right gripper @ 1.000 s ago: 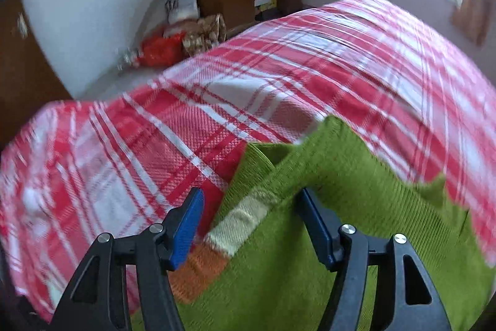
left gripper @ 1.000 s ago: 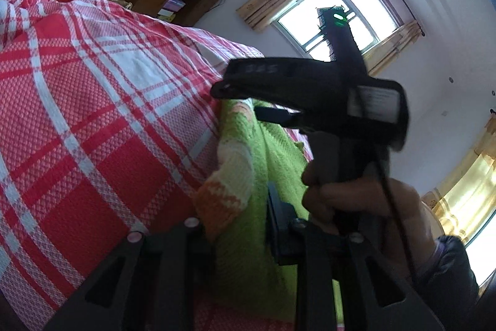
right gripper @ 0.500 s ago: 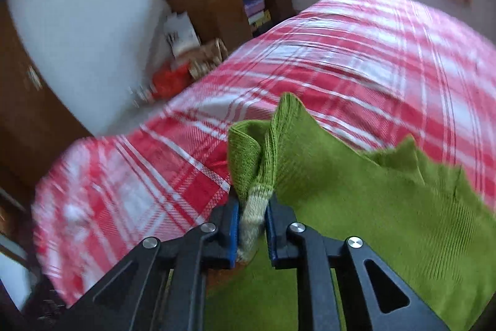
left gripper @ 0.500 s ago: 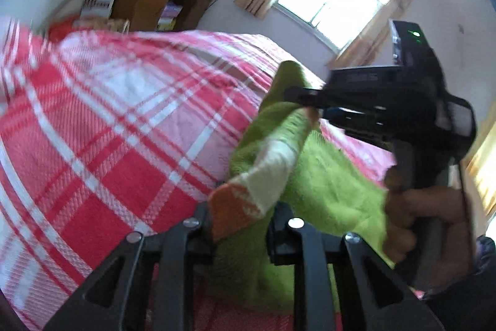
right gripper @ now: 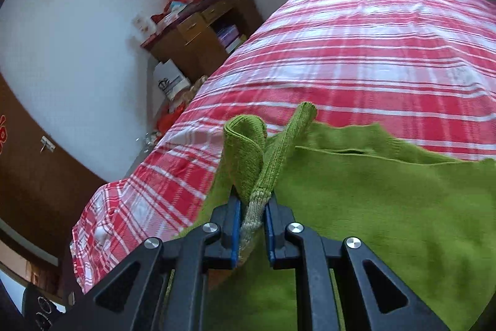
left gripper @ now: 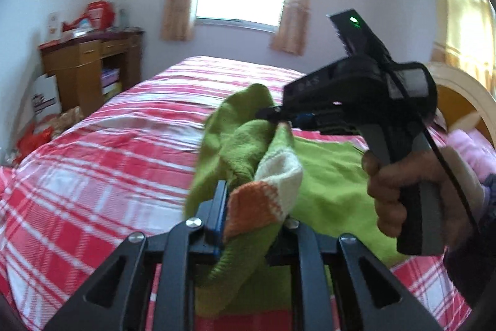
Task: Fold small clothes
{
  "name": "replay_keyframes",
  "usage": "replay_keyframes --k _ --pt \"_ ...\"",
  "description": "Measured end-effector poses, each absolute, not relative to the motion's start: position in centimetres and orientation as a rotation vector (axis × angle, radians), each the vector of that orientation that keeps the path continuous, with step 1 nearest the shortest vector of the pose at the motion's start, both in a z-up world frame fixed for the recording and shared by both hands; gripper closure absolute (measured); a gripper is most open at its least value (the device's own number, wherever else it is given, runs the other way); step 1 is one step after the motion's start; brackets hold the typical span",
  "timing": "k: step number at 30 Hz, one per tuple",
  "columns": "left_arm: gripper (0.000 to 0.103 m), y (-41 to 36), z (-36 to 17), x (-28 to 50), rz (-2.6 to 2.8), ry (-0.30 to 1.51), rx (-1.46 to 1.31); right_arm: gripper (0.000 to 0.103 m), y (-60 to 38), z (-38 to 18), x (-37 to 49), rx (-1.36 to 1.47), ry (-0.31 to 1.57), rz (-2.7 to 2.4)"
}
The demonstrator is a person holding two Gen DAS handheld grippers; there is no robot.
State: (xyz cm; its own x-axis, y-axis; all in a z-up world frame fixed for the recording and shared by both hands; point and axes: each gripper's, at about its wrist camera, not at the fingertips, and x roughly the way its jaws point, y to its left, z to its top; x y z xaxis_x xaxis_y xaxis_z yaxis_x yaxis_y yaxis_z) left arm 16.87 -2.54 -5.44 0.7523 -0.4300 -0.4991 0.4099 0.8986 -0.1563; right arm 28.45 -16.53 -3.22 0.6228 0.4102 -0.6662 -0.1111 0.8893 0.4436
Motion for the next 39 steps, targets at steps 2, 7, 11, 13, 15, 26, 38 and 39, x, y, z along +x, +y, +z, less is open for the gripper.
replay_keyframes --k 2,7,11,13,15,26,38,39 --pt "0.084 -4.0 -5.2 16.6 -0.487 0.554 0.002 0.091 -18.1 -3.3 28.0 0.388 0.851 0.287" --pt "0.084 -7.2 -5.3 16.0 -0.537 0.563 0.057 0.091 -21.4 -3.8 27.0 0.398 0.848 0.240" --pt "0.084 -8.9 -5.7 15.9 -0.576 0.594 0.057 0.091 -23.6 -4.2 26.2 0.397 0.848 0.211" --pt "0.084 -9.9 -5.8 15.8 -0.587 0.591 0.078 0.091 -24.5 -4.5 25.8 0.403 0.849 0.201" --pt "0.084 -10.8 -5.7 15.7 -0.607 0.595 0.084 0.091 -25.6 -4.8 25.3 0.411 0.849 0.193" --pt "0.085 -16.5 -5.6 14.3 -0.709 0.606 0.154 0.091 -31.8 -5.2 22.7 0.433 0.838 0.118" --pt "0.084 -21.9 -7.1 13.3 -0.728 0.653 0.240 0.091 -37.1 -8.0 21.1 0.492 0.866 0.067" --pt "0.082 -22.1 -7.3 13.3 -0.725 0.658 0.244 0.091 -37.3 -8.4 21.1 0.493 0.865 0.066"
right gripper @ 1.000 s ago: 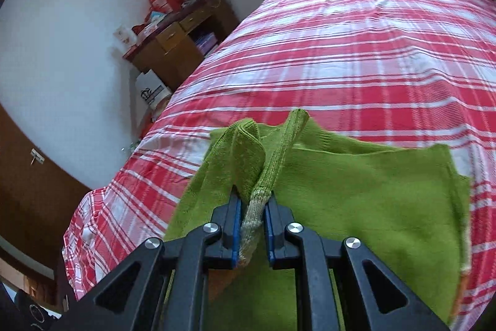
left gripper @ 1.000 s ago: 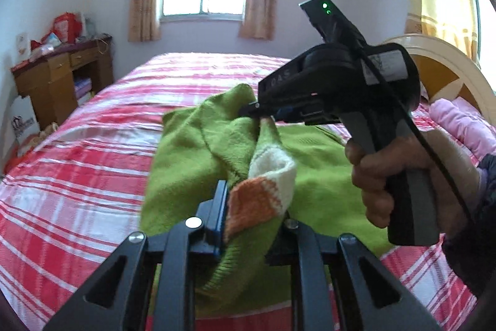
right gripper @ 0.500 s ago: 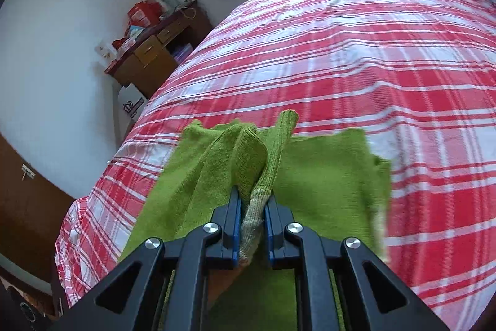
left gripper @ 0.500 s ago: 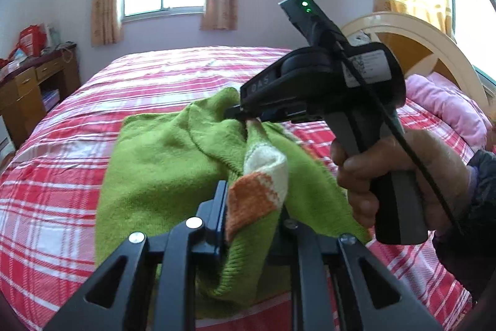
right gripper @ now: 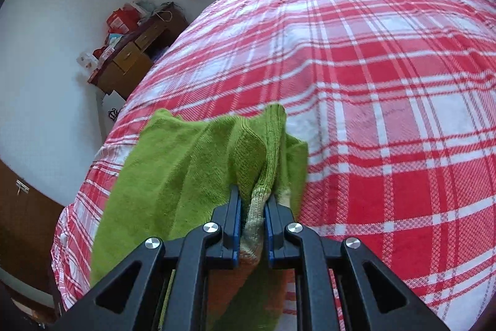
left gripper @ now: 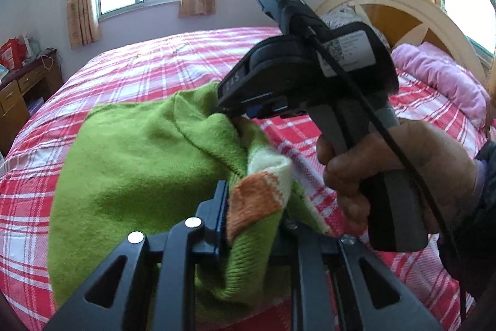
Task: Fold small clothes
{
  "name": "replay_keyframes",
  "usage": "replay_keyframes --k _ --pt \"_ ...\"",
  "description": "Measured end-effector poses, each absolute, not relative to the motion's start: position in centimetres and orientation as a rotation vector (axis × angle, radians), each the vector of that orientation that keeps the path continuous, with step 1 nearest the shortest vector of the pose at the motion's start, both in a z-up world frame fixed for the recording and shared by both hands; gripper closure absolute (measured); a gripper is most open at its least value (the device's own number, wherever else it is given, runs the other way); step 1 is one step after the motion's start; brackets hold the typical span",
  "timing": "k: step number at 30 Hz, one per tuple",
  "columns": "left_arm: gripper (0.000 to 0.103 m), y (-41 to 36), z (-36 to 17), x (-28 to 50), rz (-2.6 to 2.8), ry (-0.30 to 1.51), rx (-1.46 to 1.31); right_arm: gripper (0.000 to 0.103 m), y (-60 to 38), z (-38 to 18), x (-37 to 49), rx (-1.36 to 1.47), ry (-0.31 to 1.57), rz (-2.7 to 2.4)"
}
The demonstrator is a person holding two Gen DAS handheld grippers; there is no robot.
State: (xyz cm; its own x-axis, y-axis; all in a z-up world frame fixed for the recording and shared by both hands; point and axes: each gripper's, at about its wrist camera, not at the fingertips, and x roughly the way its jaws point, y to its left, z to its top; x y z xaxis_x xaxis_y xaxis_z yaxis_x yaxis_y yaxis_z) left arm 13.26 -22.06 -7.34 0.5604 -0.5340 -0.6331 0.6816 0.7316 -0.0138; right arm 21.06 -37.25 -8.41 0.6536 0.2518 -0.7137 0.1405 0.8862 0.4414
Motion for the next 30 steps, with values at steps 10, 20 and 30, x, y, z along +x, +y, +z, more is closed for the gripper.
replay_keyframes --k 10,20,30 --pt "0.037 -15.2 -5.8 9.7 -0.855 0.676 0.128 0.067 -39.4 -8.1 15.2 0.539 0.797 -0.027" --pt "0.037 -8.3 -6.9 10.1 -0.702 0.753 0.027 0.067 -32.0 -2.5 7.5 0.406 0.698 0.120" --pt "0.037 -3.7 -6.7 11.3 -0.572 0.749 -0.029 0.055 -26.0 -7.7 8.2 0.266 0.883 0.056"
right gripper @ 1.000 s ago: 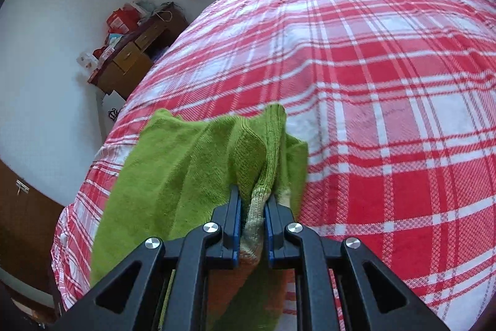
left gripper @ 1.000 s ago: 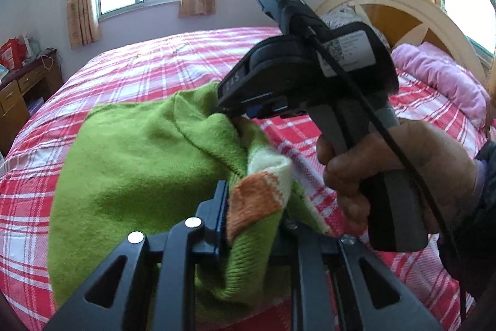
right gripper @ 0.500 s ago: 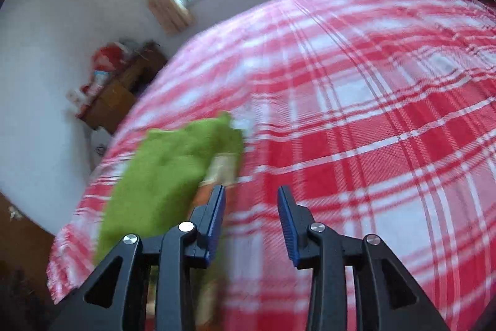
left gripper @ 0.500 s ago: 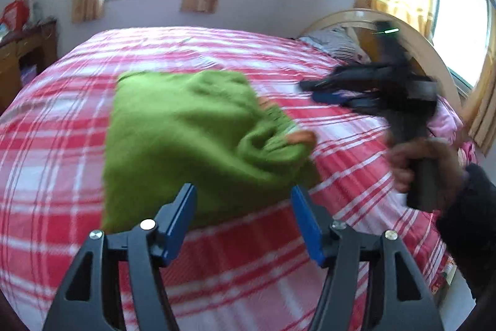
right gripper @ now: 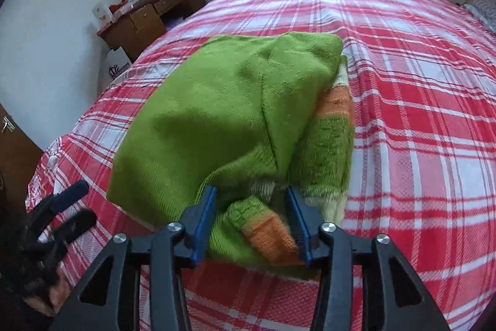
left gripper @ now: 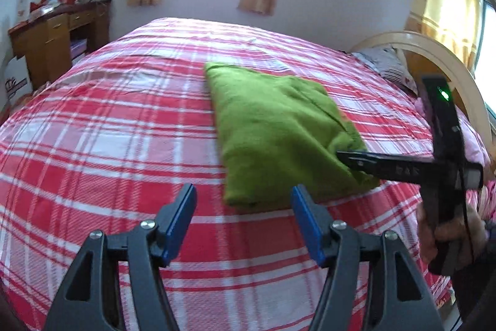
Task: Fold small clothes
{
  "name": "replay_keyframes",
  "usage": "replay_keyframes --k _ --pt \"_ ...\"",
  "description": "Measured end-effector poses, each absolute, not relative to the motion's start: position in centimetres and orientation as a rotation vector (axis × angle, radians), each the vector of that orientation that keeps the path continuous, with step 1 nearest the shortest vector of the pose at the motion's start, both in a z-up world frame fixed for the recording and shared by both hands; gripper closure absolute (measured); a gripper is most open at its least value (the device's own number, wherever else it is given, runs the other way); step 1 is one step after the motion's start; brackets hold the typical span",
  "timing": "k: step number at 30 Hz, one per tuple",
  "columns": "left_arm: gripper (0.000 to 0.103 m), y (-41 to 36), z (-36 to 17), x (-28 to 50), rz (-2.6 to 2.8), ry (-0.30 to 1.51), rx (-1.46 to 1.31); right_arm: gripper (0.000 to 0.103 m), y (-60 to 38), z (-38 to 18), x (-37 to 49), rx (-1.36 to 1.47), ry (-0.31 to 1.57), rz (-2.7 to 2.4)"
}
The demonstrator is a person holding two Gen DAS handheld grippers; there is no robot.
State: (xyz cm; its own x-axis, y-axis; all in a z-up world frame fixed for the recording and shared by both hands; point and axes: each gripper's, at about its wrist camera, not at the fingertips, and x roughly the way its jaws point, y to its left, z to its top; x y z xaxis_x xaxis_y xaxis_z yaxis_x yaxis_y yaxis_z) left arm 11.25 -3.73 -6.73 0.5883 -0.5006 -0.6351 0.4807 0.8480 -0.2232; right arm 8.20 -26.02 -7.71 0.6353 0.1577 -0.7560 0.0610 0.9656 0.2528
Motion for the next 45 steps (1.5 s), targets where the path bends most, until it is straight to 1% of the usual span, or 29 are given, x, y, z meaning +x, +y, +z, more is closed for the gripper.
replay_keyframes --k 3,6,7,8,9,10,12,13,14,15,16,17,18,19,23,24,25,26,28,34,36,37,38,39,40,41,42,43,45 --pt "0.037 -3.1 -7.0 11.7 -0.564 0.780 -0.065 0.054 -26.4 -8.0 7.5 0.320 0.876 0.054" --pt "0.037 -2.9 -6.7 11.4 -0.572 0.768 -0.075 0.051 -26.8 -7.7 7.3 0.379 0.878 0.077" --pt "0.037 -3.0 -6.6 11.3 -0.573 0.761 -0.069 0.048 -26.9 -7.6 7.3 0.399 0.879 0.088" --pt "0.037 -3.0 -6.5 11.3 -0.574 0.759 -0.065 0.037 -26.9 -7.6 7.5 0.422 0.879 0.103" --pt "0.037 -3.1 -6.5 11.2 -0.577 0.758 -0.060 0.034 -26.9 -7.6 7.9 0.453 0.879 0.146" --pt "0.037 -3.1 -6.4 11.2 -0.577 0.758 -0.057 0.031 -26.7 -7.6 7.9 0.461 0.874 0.172" --pt "0.037 -3.2 -6.5 11.2 -0.573 0.760 -0.051 0.031 -25.8 -7.6 8.0 0.397 0.877 0.196" --pt "0.037 -3.1 -6.5 11.2 -0.573 0.762 -0.051 0.046 -25.3 -7.6 8.1 0.346 0.878 0.175" --pt "0.037 -3.1 -6.5 11.2 -0.573 0.762 -0.050 0.065 -24.9 -7.6 8.1 0.304 0.885 0.149" --pt "0.037 -3.1 -6.4 11.2 -0.572 0.761 -0.050 0.068 -24.9 -7.7 8.1 0.300 0.901 0.149" --pt "0.037 -3.1 -6.4 11.2 -0.570 0.760 -0.049 0.078 -25.1 -7.6 7.9 0.324 0.898 0.160" --pt "0.037 -3.0 -6.4 11.3 -0.567 0.760 -0.049 0.083 -25.2 -7.4 7.7 0.342 0.891 0.170" --pt "0.037 -3.0 -6.4 11.3 -0.566 0.761 -0.050 0.084 -25.3 -6.9 7.3 0.350 0.879 0.180" --pt "0.037 -2.9 -6.4 11.5 -0.565 0.762 -0.052 0.091 -25.4 -6.5 6.9 0.352 0.860 0.176" --pt "0.037 -2.9 -6.4 11.8 -0.560 0.759 -0.056 0.093 -28.0 -6.0 4.9 0.425 0.790 0.078" --pt "0.037 -3.0 -6.4 11.9 -0.560 0.763 -0.055 0.095 -28.7 -6.5 4.5 0.449 0.790 0.055" --pt "0.037 -3.2 -6.5 12.0 -0.557 0.765 -0.050 0.100 -29.5 -7.5 4.1 0.463 0.810 0.011" --pt "0.037 -3.2 -6.6 12.1 -0.554 0.765 -0.044 0.100 -30.1 -8.4 3.9 0.473 0.831 -0.016" --pt "0.037 -3.3 -6.7 12.3 -0.550 0.765 -0.036 0.100 -31.1 -9.1 2.8 0.540 0.788 0.020" --pt "0.037 -2.8 -6.3 13.6 -0.525 0.751 -0.052 0.097 -30.4 -6.3 2.6 0.521 0.744 0.000" --pt "0.037 -3.0 -6.1 14.3 -0.516 0.746 -0.051 0.091 -30.9 -4.8 3.4 0.530 0.698 0.019" --pt "0.037 -3.2 -5.9 14.7 -0.514 0.740 -0.046 0.067 -30.8 -4.3 4.1 0.528 0.685 0.034" --pt "0.037 -3.5 -5.7 15.0 -0.512 0.728 -0.036 0.032 -30.8 -4.0 4.9 0.521 0.682 0.031" --pt "0.037 -3.7 -5.5 15.2 -0.508 0.719 -0.026 0.020 -30.8 -3.8 5.9 0.512 0.676 0.020" --pt "0.037 -3.9 -5.2 15.5 -0.504 0.708 -0.018 0.018 -30.6 -3.6 6.1 0.506 0.659 0.020" --pt "0.037 -4.0 -5.0 15.6 -0.503 0.701 -0.016 0.018 -30.7 -3.5 6.8 0.505 0.649 0.022" --pt "0.033 -4.1 -4.9 16.0 -0.503 0.696 -0.020 0.018 -30.7 -3.6 7.9 0.511 0.652 0.030" --pt "0.031 -4.1 -4.7 16.3 -0.500 0.691 -0.026 0.018 -30.7 -3.6 8.6 0.514 0.648 0.044" --pt "0.031 -4.4 -4.5 17.0 -0.489 0.682 -0.036 0.022 -30.4 -3.7 9.8 0.484 0.629 0.046"
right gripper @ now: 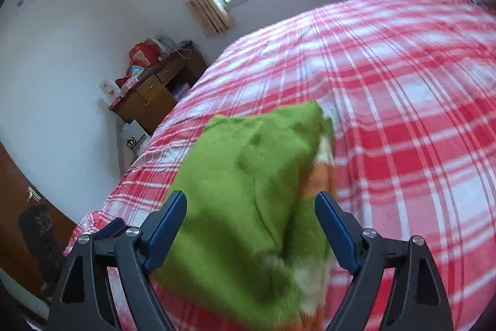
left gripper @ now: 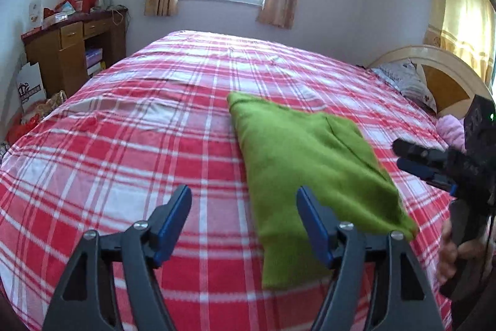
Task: Fold small clothes
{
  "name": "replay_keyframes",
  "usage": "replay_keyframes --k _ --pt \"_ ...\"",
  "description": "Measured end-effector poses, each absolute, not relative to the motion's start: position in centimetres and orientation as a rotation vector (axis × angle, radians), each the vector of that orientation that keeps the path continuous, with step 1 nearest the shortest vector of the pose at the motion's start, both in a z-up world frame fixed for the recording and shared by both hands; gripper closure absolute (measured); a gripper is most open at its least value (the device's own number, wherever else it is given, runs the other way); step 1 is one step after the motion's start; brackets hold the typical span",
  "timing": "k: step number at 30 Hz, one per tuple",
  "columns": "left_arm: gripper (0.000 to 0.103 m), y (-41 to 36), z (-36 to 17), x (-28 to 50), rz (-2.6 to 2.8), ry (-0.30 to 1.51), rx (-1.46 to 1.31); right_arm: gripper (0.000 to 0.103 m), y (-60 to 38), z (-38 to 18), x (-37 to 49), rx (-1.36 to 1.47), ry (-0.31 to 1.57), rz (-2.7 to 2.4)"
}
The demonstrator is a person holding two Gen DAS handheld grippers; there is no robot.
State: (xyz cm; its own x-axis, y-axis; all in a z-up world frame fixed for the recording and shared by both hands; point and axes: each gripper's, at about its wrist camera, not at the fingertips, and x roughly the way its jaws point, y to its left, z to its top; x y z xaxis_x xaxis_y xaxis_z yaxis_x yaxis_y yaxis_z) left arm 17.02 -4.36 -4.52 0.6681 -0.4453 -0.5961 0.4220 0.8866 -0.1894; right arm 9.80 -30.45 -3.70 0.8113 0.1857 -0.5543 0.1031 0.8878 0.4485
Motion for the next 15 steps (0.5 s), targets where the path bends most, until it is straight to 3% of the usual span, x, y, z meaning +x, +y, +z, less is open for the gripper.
replay_keyframes --k 3,4,5,8,12,15 --pt "0.031 -5.1 -4.5 18.1 -0.481 0.677 -0.044 0.048 -29.6 -4.9 12.5 0.393 0.709 0.016" --pt "0.031 -5.6 -4.7 18.5 -0.475 0.679 -0.037 0.068 -29.5 -5.6 13.2 0.386 0.742 0.026" --pt "0.031 -5.9 -4.8 18.8 -0.468 0.682 -0.029 0.082 -29.2 -6.5 13.9 0.362 0.785 0.009" --pt "0.031 -7.3 -5.4 19.6 -0.447 0.691 0.000 0.088 -29.0 -6.4 14.0 0.322 0.783 -0.008" --pt "0.025 -8.6 -6.3 19.7 -0.445 0.701 -0.003 0.089 -29.3 -4.3 13.4 0.226 0.700 -0.067" --pt "0.023 -9.7 -7.2 19.5 -0.449 0.718 0.011 0.089 -30.8 -6.0 14.8 0.231 0.756 -0.098"
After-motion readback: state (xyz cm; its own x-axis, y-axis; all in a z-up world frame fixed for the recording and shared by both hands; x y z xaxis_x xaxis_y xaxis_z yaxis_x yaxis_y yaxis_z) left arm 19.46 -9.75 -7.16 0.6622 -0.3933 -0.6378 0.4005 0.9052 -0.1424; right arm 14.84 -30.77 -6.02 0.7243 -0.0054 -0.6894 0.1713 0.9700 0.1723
